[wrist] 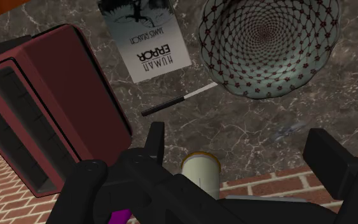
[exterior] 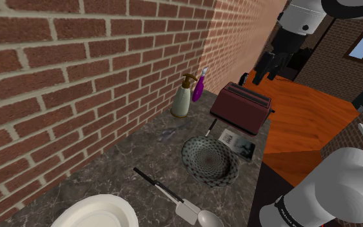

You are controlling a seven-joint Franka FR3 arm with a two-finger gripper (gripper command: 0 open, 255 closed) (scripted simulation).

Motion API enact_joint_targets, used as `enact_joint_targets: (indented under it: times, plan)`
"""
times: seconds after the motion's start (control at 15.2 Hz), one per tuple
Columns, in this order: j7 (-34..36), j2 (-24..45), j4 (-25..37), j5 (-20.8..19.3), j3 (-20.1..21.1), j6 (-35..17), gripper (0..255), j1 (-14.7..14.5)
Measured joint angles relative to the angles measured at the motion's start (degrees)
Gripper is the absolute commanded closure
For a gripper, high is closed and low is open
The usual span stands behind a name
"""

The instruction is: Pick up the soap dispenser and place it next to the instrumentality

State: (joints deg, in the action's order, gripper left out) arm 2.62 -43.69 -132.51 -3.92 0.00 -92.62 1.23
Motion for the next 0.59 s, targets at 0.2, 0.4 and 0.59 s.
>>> enact_joint_targets:
  times: [0.2,0.4,0.59]
  plan:
    - [0.13,2.51,0.73,0.00,-0.09,-1.61,0,0.06]
    - [0.52,8.72,3.38,0.03,-0.17,-4.81,0,0.17]
    - [0.76,15.18,6.73,0.06,-0.31,-7.53,0,0.31]
